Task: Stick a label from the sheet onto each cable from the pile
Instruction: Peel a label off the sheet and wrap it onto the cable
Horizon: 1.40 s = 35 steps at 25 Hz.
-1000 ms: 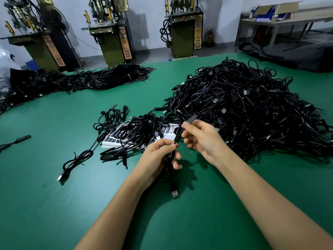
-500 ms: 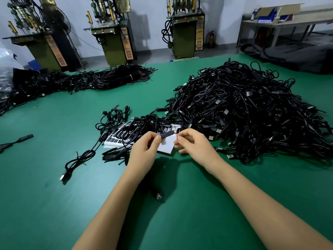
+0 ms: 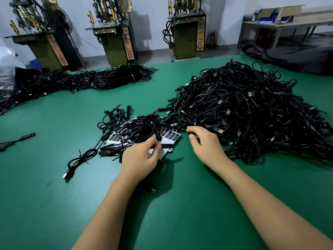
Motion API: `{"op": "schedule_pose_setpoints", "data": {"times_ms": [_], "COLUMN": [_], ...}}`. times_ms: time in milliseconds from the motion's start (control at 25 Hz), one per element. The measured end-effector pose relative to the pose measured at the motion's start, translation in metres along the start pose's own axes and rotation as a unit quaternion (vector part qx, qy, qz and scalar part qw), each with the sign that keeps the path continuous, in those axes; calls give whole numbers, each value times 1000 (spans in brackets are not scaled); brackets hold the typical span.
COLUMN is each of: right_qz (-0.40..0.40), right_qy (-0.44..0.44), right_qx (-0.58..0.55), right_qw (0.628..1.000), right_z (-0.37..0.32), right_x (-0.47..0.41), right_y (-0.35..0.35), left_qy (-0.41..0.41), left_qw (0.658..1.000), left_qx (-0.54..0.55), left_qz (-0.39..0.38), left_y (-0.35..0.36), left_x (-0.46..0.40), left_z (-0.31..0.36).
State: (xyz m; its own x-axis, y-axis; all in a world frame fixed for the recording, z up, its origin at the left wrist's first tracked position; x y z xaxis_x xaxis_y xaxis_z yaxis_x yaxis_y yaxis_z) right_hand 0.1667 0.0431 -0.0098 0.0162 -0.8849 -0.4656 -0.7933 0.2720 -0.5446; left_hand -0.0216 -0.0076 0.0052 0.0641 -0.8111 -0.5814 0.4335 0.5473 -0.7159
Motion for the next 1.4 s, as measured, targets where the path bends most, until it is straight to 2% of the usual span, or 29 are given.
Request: {"op": "schedule_pose_setpoints", "data": {"times_ms": [160, 280, 360, 480, 600, 680, 760, 840, 920, 960, 1240, 1320, 1400], "right_qz": [-25, -150, -255, -307, -340, -362, -343, -227, -104, -78, -131, -161, -178], "right_qy": [-66, -71, -95, -157, -148, -109, -40, 53, 97, 91, -28, -32, -10], "right_qx": [21, 19, 92, 176, 176, 152, 69, -45, -45, -9, 121, 133, 95], "right_qw": [997, 986, 958, 922, 912, 913, 936, 971, 989, 993, 984, 977, 979], "right_z": [-18, -37, -48, -60, -60, -56, -52, -40, -21, -15, -26, -31, -33], "right_x": [1, -13, -20, -29, -32, -35, -41, -58, -65, -63, -38, -41, -49], "right_y": [10, 41, 67, 89, 104, 110, 106, 85, 59, 52, 75, 88, 90], "left_qy": [24, 68, 89, 89, 84, 82, 83, 83, 80, 80, 75, 75, 73], "left_qw": [999, 997, 995, 995, 995, 995, 995, 995, 995, 995, 995, 995, 996], "left_qx": [-25, -22, -30, -32, -29, -23, -18, -11, -5, -4, -1, -1, 1], "left_qz": [-11, -38, -38, -41, -50, -50, -49, -53, -60, -62, -62, -61, -59], "left_y": [5, 11, 10, 11, 13, 13, 13, 14, 16, 17, 19, 19, 18], "left_x": [3, 6, 7, 7, 6, 6, 7, 10, 11, 11, 12, 11, 10], "left_z": [3, 13, 17, 16, 15, 14, 14, 16, 17, 17, 16, 16, 16]}}
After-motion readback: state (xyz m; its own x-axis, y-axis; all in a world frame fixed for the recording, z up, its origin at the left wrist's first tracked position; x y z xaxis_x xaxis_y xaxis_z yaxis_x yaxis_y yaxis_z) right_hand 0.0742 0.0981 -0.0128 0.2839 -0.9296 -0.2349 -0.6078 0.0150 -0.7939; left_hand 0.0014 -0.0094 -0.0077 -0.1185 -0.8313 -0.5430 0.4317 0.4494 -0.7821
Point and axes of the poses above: each hand's wrist, its own x-axis away from the middle knuckle, its own y-axis out of the palm, z = x × y, the point moved 9 cm from there along -x, towards the middle knuckle, and after that the axes turned 11 degrees about z, right-handed, at the moved point
